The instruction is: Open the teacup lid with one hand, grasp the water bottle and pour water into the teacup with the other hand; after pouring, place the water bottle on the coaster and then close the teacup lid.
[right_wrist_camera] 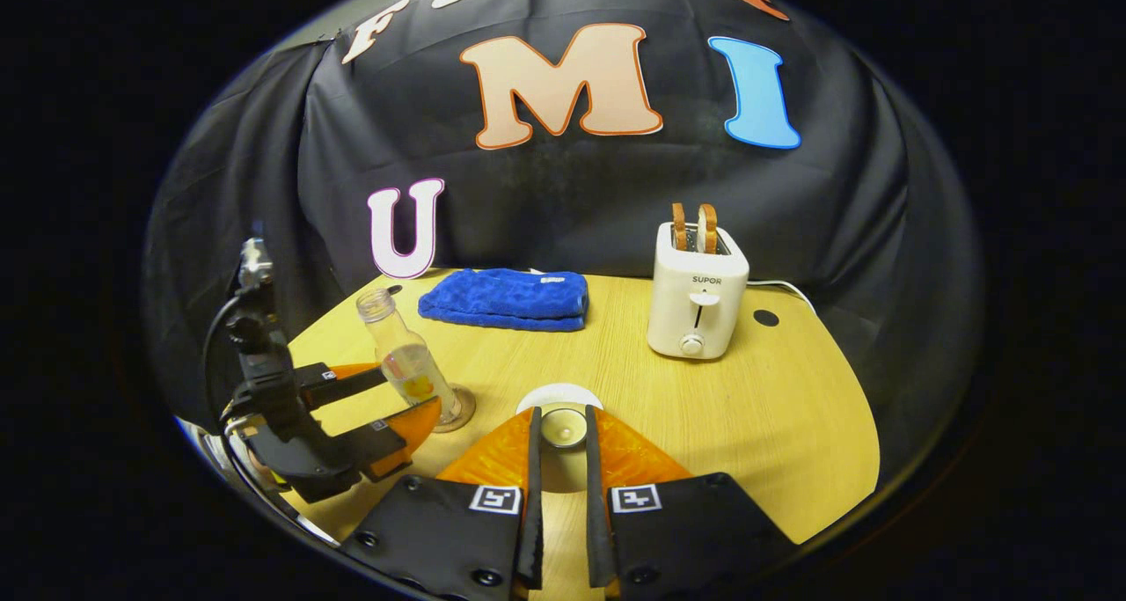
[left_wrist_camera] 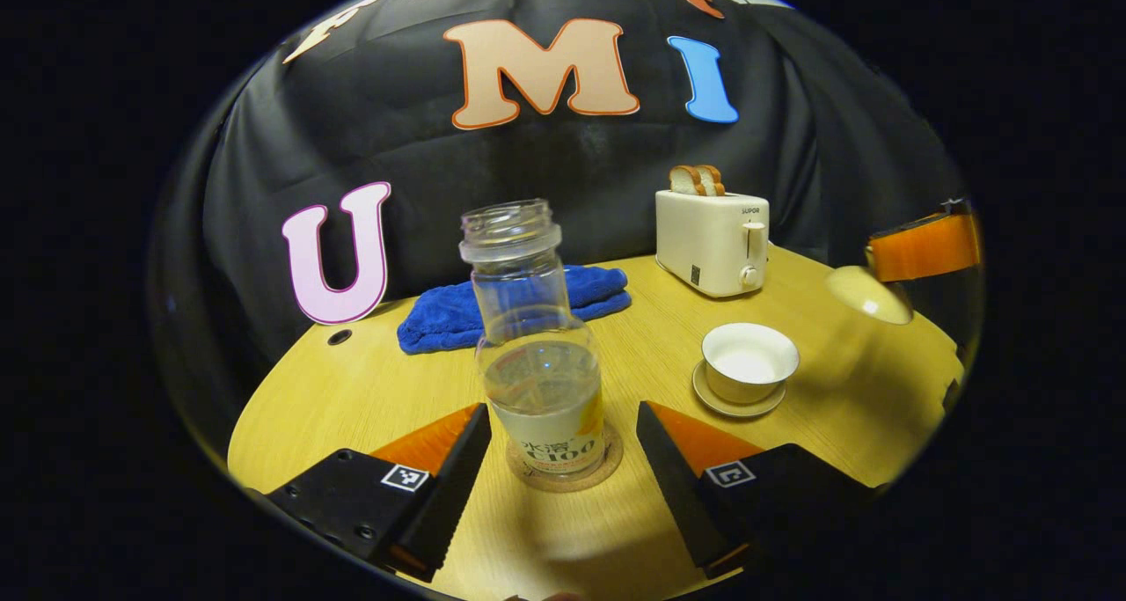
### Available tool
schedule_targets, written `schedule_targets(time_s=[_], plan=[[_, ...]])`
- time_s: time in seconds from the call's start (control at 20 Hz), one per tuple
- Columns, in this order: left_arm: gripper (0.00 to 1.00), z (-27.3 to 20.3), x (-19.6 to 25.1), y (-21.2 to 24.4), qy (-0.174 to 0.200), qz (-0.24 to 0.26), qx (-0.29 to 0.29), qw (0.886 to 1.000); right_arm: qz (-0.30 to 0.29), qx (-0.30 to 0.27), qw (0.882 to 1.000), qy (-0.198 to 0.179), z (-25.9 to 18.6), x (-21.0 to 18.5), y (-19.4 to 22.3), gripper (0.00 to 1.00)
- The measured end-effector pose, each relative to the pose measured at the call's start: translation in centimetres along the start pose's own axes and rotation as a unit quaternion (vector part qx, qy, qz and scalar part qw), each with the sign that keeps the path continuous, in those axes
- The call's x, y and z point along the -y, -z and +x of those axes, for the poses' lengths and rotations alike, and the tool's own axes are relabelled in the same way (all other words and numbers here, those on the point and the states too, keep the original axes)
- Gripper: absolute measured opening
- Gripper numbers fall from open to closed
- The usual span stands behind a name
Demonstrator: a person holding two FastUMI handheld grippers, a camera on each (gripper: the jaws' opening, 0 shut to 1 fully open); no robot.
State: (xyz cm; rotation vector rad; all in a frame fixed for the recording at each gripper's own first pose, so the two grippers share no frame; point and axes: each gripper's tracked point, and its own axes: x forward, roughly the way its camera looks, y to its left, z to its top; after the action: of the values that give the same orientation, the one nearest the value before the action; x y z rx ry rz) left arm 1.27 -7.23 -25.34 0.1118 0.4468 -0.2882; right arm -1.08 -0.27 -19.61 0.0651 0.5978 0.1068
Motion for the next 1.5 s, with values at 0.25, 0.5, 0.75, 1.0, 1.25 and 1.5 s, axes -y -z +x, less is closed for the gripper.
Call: schedule_targets(time_s=[0.25, 0.5, 0.75, 1.0, 1.25, 1.5], plan=[[0.97, -3.0, -1.4, -0.7, -0.025, -0.006, 0.008, 1.000, 0.006, 0.002, 1.000, -0.011, 3.3, -0.3, -0.2, 0.23], [0.97, -5.5, -3.5, -1.3, -0.055, -0.007, 0.011, 0.998, -0.008, 0.002, 1.000, -0.014, 6.2, -0.4, 0.4, 0.26], [0.97, -7.6, -5.0, -1.8, -0.078, -0.012, 0.014, 0.997, -0.029, -0.005, 0.999, -0.015, 8.4, -0.5, 1.7, 0.23], [0.97, -8.9, -6.0, -2.1, -0.094, -0.007, 0.014, 0.995, -0.021, -0.019, 1.000, -0.013, 10.1, -0.7, 3.1, 0.22], [0.97, -9.5, -6.6, -2.4, -0.102, -0.008, 0.020, 0.995, -0.024, -0.025, 0.999, -0.009, 10.6, -0.7, 4.0, 0.22], [0.97, -9.5, -7.2, -2.7, -0.104, -0.019, 0.024, 0.994, -0.031, -0.020, 0.999, -0.004, 10.7, -0.9, 4.1, 0.26]])
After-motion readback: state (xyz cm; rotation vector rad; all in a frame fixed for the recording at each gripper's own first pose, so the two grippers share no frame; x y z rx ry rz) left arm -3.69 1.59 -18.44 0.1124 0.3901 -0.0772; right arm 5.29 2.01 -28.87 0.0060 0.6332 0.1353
